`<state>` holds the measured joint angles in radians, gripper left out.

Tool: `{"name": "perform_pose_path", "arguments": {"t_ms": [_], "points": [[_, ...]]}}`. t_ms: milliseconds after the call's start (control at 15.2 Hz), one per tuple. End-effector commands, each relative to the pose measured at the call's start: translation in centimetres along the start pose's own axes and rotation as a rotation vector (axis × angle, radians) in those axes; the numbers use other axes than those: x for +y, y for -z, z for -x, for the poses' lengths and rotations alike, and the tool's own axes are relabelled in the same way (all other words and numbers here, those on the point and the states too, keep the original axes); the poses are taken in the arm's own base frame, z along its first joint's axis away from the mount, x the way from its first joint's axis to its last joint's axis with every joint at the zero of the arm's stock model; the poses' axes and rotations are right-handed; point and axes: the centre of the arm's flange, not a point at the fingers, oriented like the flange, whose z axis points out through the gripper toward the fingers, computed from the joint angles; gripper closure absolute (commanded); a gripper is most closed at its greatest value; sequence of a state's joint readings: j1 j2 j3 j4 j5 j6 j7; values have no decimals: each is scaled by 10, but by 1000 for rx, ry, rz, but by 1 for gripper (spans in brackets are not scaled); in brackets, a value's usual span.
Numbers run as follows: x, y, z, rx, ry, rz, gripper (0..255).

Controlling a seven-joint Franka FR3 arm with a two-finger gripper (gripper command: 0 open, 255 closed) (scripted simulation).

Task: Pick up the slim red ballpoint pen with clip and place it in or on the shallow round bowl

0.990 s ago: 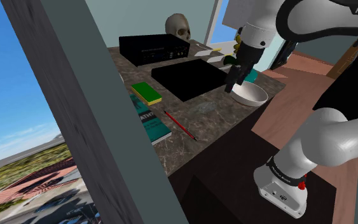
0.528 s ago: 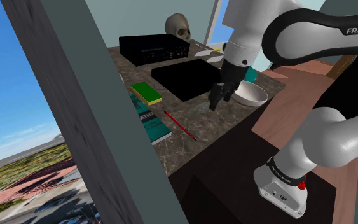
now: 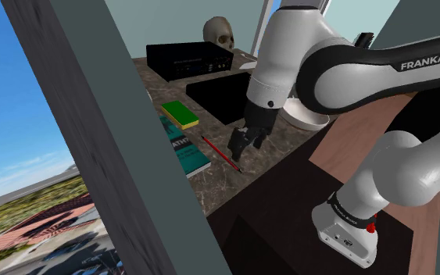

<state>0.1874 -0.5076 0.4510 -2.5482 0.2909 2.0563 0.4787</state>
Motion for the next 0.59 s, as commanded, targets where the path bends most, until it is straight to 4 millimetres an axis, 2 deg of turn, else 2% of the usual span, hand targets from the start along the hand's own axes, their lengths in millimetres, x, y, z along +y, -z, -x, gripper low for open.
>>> {"name": "perform_pose_path", "arguments": {"t_ms": [0, 462, 528], "points": [[-15, -8, 4, -3, -7, -6, 0], [-15, -48, 4, -3, -7, -6, 0], [-15, -48, 4, -3, -7, -6, 0]]}}
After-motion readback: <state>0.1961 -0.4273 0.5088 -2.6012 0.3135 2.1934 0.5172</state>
